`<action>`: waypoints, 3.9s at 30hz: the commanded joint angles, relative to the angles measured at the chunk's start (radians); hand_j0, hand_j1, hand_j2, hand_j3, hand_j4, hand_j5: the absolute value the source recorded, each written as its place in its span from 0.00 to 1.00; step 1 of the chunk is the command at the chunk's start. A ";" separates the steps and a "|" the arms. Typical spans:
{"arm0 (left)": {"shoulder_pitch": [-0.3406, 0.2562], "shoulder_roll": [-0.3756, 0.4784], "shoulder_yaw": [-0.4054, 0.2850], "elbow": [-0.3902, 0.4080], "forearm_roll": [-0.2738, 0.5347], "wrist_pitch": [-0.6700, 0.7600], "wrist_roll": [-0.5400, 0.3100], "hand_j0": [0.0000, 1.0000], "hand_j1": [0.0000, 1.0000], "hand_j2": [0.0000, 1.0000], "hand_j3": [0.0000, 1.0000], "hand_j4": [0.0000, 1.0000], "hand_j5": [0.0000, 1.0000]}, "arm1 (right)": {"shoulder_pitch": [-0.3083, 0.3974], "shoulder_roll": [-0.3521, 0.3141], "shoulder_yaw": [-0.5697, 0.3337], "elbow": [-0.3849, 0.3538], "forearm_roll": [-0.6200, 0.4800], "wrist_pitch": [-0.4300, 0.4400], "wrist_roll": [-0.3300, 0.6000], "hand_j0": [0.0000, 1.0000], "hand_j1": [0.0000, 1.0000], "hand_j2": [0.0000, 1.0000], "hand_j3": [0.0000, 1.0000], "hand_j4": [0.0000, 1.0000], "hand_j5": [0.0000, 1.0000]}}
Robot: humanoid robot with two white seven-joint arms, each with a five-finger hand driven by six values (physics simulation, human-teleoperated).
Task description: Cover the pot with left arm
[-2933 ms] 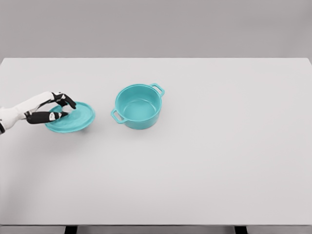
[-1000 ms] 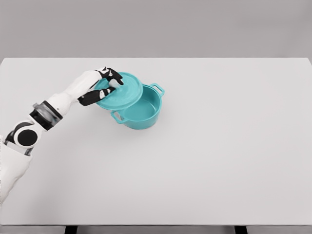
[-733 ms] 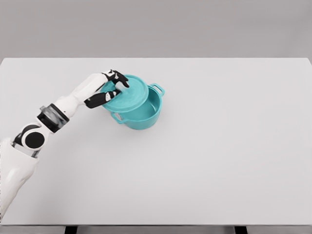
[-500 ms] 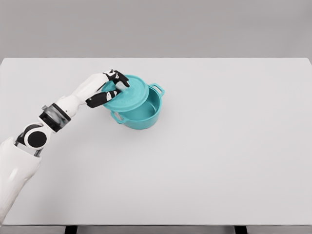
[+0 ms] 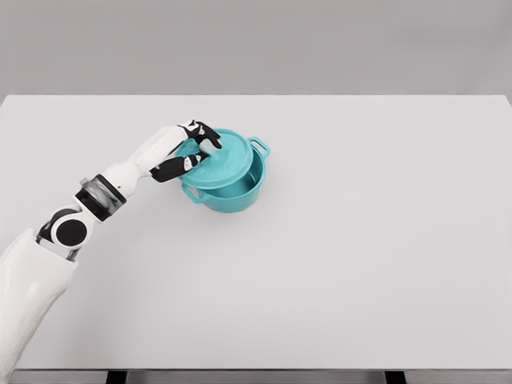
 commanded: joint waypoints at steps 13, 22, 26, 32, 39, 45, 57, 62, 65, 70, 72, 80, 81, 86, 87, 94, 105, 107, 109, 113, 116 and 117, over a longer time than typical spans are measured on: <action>0.002 -0.020 -0.010 -0.011 0.005 -0.012 0.002 0.47 0.47 0.47 0.47 0.47 0.47 | 0.000 0.000 0.000 0.001 0.000 0.000 0.000 1.00 1.00 1.00 1.00 1.00 1.00; 0.002 -0.022 -0.016 -0.006 0.005 -0.013 0.002 0.49 0.49 0.49 0.49 0.49 0.49 | -0.002 0.000 0.000 0.000 0.000 0.000 0.000 1.00 1.00 1.00 1.00 1.00 1.00; 0.002 -0.022 -0.017 -0.008 0.005 -0.013 0.002 0.49 0.49 0.49 0.49 0.49 0.49 | 0.000 0.000 0.000 0.000 0.000 0.000 -0.001 1.00 1.00 1.00 1.00 1.00 1.00; 0.002 -0.020 -0.025 -0.009 0.005 -0.015 0.002 0.49 0.49 0.49 0.49 0.49 0.49 | 0.000 0.000 0.000 0.000 0.000 0.000 0.000 1.00 1.00 1.00 1.00 1.00 1.00; 0.003 -0.020 -0.024 -0.008 0.005 -0.015 0.000 0.50 0.50 0.50 0.50 0.50 0.50 | 0.000 0.000 0.000 0.001 0.000 0.000 0.000 1.00 1.00 1.00 1.00 1.00 1.00; 0.002 -0.022 -0.024 -0.006 0.005 -0.015 0.002 0.61 0.61 0.61 0.61 0.61 0.61 | 0.000 0.000 0.000 0.000 0.000 0.000 0.000 1.00 1.00 1.00 1.00 1.00 1.00; -0.006 -0.042 -0.021 0.015 -0.018 -0.013 0.040 0.90 0.90 0.90 0.90 0.90 0.90 | 0.000 0.000 0.000 0.000 0.000 0.000 0.000 1.00 1.00 1.00 1.00 1.00 1.00; -0.006 -0.043 -0.022 0.026 -0.018 -0.013 0.040 0.94 0.94 0.94 0.94 0.94 0.94 | 0.000 0.000 0.000 0.000 0.000 0.000 0.000 1.00 1.00 1.00 1.00 1.00 1.00; -0.008 -0.043 -0.022 0.028 -0.017 -0.012 0.040 0.99 0.99 0.99 0.99 0.99 0.99 | 0.000 0.000 0.000 0.000 0.000 0.000 0.000 1.00 1.00 1.00 1.00 1.00 1.00; -0.008 -0.042 -0.022 0.029 -0.015 -0.012 0.040 1.00 1.00 1.00 1.00 1.00 1.00 | 0.000 0.000 0.000 0.000 0.000 0.000 0.000 1.00 1.00 1.00 1.00 1.00 1.00; -0.009 -0.042 -0.022 0.029 -0.010 -0.012 0.040 1.00 1.00 1.00 1.00 1.00 1.00 | 0.000 0.000 0.000 0.000 0.000 0.000 0.000 1.00 1.00 1.00 1.00 1.00 1.00; -0.011 -0.035 -0.021 0.029 0.036 -0.010 0.040 1.00 1.00 1.00 1.00 1.00 1.00 | -0.002 0.000 0.000 0.000 0.000 0.000 0.000 1.00 1.00 1.00 1.00 1.00 1.00; -0.012 -0.035 -0.021 0.029 0.045 -0.010 0.040 1.00 1.00 1.00 1.00 1.00 1.00 | -0.002 0.000 0.000 0.000 0.000 0.000 0.000 1.00 1.00 1.00 1.00 1.00 1.00; -0.015 -0.034 -0.022 0.029 0.066 -0.009 0.042 1.00 1.00 1.00 1.00 1.00 1.00 | 0.000 0.000 0.000 0.000 0.000 0.000 0.000 1.00 1.00 1.00 1.00 1.00 1.00; -0.015 -0.034 -0.022 0.029 0.066 -0.009 0.042 1.00 1.00 1.00 1.00 1.00 1.00 | 0.000 0.000 0.000 0.000 0.000 0.000 0.000 1.00 1.00 1.00 1.00 1.00 1.00; -0.018 -0.026 -0.022 0.029 0.077 -0.013 0.040 1.00 1.00 1.00 1.00 1.00 1.00 | 0.000 0.000 0.000 0.000 0.000 0.000 0.000 1.00 1.00 1.00 1.00 1.00 1.00; -0.018 -0.016 -0.022 0.029 0.094 -0.013 0.040 1.00 1.00 1.00 1.00 1.00 1.00 | 0.000 0.000 0.000 0.000 0.000 0.000 0.000 1.00 1.00 1.00 1.00 1.00 1.00; -0.018 -0.005 -0.024 0.028 0.114 -0.015 0.040 1.00 1.00 1.00 1.00 1.00 1.00 | 0.000 0.000 0.000 0.001 0.000 0.000 0.000 1.00 1.00 1.00 1.00 1.00 1.00; -0.018 0.004 -0.024 0.026 0.121 -0.015 0.040 1.00 1.00 1.00 1.00 1.00 1.00 | 0.000 0.000 0.000 0.000 0.000 0.000 0.000 1.00 1.00 1.00 1.00 1.00 1.00; -0.018 0.026 -0.024 0.026 0.146 -0.015 0.042 1.00 1.00 1.00 1.00 1.00 1.00 | 0.000 0.000 0.000 0.000 0.000 0.000 0.000 1.00 1.00 1.00 1.00 1.00 1.00; -0.020 0.078 -0.022 0.011 0.221 -0.015 0.039 1.00 1.00 1.00 1.00 1.00 1.00 | 0.000 0.000 0.000 0.000 0.000 0.000 0.000 1.00 1.00 1.00 1.00 1.00 1.00; -0.029 0.121 -0.024 -0.009 0.273 -0.015 0.036 1.00 1.00 1.00 1.00 1.00 1.00 | 0.000 0.000 0.000 0.000 0.000 0.000 0.000 1.00 1.00 1.00 1.00 1.00 1.00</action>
